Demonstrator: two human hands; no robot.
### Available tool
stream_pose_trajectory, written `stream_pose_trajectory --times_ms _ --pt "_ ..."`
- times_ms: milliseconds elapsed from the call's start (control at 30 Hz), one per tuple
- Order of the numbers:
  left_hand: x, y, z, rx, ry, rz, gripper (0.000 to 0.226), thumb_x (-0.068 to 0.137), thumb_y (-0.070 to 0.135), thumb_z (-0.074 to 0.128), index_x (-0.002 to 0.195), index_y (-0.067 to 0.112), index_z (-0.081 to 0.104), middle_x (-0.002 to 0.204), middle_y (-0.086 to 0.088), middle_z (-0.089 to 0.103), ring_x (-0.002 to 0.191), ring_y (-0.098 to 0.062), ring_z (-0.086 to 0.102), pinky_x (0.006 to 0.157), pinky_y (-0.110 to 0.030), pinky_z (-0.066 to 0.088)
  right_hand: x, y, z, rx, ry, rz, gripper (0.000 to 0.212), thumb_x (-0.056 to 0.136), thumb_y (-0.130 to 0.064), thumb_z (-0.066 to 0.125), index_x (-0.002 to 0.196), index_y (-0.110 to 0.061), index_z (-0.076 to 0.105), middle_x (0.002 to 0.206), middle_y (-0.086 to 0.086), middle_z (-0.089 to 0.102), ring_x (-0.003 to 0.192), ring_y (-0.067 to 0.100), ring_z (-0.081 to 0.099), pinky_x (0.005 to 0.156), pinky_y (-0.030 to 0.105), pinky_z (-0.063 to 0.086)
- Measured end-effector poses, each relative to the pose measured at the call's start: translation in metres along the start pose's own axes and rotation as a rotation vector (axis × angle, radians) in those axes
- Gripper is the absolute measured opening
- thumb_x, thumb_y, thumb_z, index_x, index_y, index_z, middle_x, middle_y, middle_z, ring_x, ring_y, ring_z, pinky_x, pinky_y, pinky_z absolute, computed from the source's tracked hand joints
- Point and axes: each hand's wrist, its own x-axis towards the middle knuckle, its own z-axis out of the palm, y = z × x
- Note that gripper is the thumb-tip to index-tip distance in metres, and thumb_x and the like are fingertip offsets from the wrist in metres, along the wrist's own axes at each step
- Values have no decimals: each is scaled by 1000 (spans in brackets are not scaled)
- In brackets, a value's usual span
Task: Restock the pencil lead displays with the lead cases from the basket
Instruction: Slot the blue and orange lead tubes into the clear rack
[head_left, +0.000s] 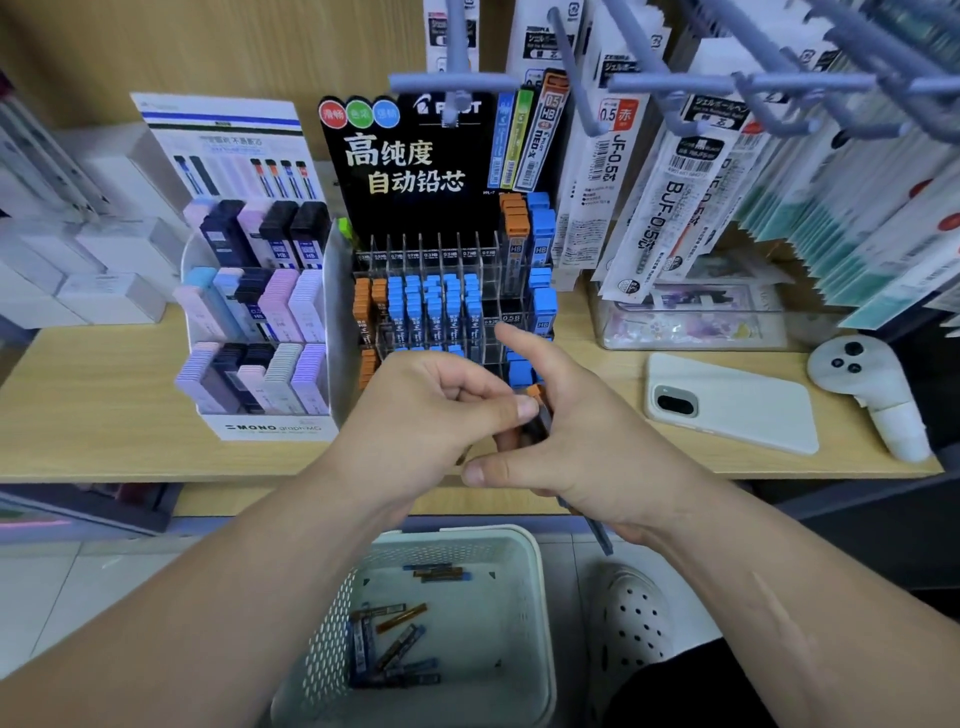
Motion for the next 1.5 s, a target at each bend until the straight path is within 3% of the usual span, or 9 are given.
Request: stream_pose_trajectory --times_ms 133,267,367,567,700,967,1067,1267,1500 --pt "-1 -1 -6 -38 -42 -33 6 80 12 77 74 10 76 61 -11 64 46 -13 37 44 -21 33 -2 -5 2 22 -12 -14 104 71 -4 89 151 -42 34 61 -22 59 51 -2 53 51 10 39" --pt "-3 -4 -5 -79 -22 -92 10 79 11 75 69 12 74 58 -6 58 47 -10 46 44 -18 37 -2 -6 2 109 -55 9 61 82 -9 81 133 -32 58 73 0 61 52 10 41 45 22 35" --pt "-3 -8 -2 -102 20 -130 16 81 9 72 66 15 72 52 -2 52 45 -13 41 42 -18 33 -2 -4 0 141 -88 21 36 88 -11 76 119 -24 65 70 2 62 50 10 38 44 21 33" --pt "8 -6 -10 -258 210 -86 17 86 2 63 74 11 72 64 -6 62 44 -15 47 40 -22 32 -3 3 -6 77 -74 156 29 89 -22 76 115 -21 64 55 -2 52 47 13 38 45 23 34" --pt "12 -3 -15 -198 222 -7 16 87 4 67 78 15 75 69 -4 66 52 -15 55 46 -24 38 -2 4 -6 136 -39 157 10 99 -21 64 106 -15 66 57 0 48 46 13 33 45 23 28" --pt "15 -1 -23 -103 263 125 10 92 8 66 87 15 73 70 1 69 59 -15 61 51 -26 43 0 3 0 214 -60 224 7 98 -16 64 104 -16 66 56 -4 41 45 10 28 41 19 26" --pt "19 1 -32 46 357 244 11 91 9 69 86 18 73 66 5 67 54 -11 57 50 -18 43 2 4 -3 298 9 237 8 97 -13 65 105 -13 67 55 -5 38 43 8 26 39 19 23" --pt "22 -9 -28 492 271 408 11 91 15 71 89 25 73 54 23 57 46 -5 48 53 -11 40 2 6 -12 344 86 228 12 97 -14 65 109 -11 67 60 -2 34 44 9 23 38 18 23" --pt "32 -13 -20 708 299 550 10 91 18 70 98 22 76 63 43 52 57 5 53 71 -18 46 0 8 -15 338 65 204 12 97 -16 66 109 -13 67 59 -3 33 45 10 22 40 20 22"
